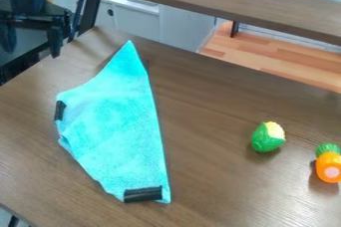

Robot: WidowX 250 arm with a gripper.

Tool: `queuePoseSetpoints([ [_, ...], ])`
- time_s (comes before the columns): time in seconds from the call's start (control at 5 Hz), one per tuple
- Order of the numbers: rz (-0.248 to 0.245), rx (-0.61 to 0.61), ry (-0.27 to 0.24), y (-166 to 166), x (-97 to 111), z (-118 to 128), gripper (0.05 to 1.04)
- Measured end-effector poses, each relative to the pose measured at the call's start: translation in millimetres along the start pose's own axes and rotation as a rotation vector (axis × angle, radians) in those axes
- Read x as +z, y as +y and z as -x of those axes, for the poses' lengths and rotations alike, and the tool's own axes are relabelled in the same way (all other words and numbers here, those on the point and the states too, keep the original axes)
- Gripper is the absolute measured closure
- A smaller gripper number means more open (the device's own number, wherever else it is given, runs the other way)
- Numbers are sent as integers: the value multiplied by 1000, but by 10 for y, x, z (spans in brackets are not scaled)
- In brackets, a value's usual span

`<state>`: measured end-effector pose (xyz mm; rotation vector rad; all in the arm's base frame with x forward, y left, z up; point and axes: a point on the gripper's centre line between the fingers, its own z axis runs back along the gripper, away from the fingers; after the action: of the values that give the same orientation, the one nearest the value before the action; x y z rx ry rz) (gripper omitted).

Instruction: Unfold the cloth from bottom left to top right

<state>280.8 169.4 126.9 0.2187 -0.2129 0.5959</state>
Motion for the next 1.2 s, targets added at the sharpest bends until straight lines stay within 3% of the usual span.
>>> queuePoseSetpoints([
  [0.2,-4,-1,31,-17,-100,42,83],
  [0.4,-41,21,33,-79,-314,77,83],
  [0.6,-45,31,46,-142,-485,82,83],
  [0.8,1,52,101,-210,-649,103,83],
  [1.0,14,71,132,-221,-759,77,83],
  [1.2,-6,84,149,-205,-849,63,83],
])
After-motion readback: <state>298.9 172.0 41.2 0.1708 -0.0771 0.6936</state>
